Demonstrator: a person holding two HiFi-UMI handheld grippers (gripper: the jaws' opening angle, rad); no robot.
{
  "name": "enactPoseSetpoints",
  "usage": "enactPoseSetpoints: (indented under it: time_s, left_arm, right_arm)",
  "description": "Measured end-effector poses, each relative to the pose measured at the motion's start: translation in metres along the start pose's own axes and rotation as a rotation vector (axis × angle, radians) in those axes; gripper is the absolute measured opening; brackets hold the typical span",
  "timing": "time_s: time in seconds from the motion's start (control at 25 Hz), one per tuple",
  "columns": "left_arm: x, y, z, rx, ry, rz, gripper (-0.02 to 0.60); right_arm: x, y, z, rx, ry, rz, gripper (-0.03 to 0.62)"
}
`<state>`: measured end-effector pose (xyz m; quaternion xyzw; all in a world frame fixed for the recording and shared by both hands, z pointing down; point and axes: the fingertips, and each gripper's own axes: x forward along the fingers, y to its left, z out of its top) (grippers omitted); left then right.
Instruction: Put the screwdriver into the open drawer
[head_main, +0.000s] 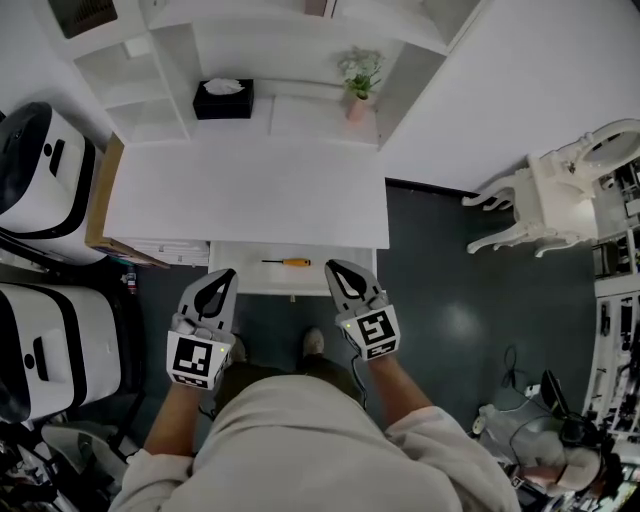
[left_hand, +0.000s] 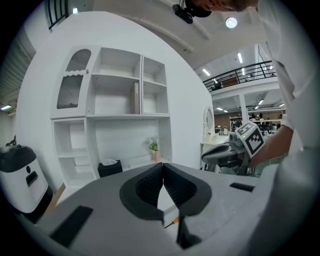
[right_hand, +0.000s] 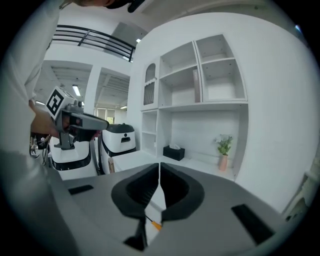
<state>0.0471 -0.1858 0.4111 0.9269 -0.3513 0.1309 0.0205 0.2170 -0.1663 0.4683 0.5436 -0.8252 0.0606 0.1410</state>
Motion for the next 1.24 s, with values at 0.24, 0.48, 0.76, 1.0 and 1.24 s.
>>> enactPoseSetpoints:
  time_s: [0.24, 0.48, 0.76, 1.0, 1.24]
  left_arm:
    - [-0.001, -0.004, 0.004, 0.015, -0.010, -0.005, 0.005]
    - [0.000, -0.006, 0.004, 0.016, -0.007, -0.007, 0.005]
    - [0.000, -0.009, 0.003, 0.023, -0.003, -0.012, 0.005]
    - [-0.002, -0.012, 0.005, 0.026, -0.003, -0.014, 0.005]
    - [0.001, -0.012, 0.006, 0.027, -0.007, -0.016, 0.005]
  right_arm:
    - [-0.023, -0.006, 0.020, 0.031, -0.071, -0.048, 0.005]
    - [-0.033, -0.007, 0.026, 0.043, -0.101, -0.059, 0.005]
    - [-0.035, -0.006, 0.029, 0.051, -0.112, -0.056, 0.005]
    - [-0.038, -0.006, 0.031, 0.042, -0.110, -0.054, 0.003]
    - [-0.036, -0.008, 0.029, 0.047, -0.113, -0.055, 0.005]
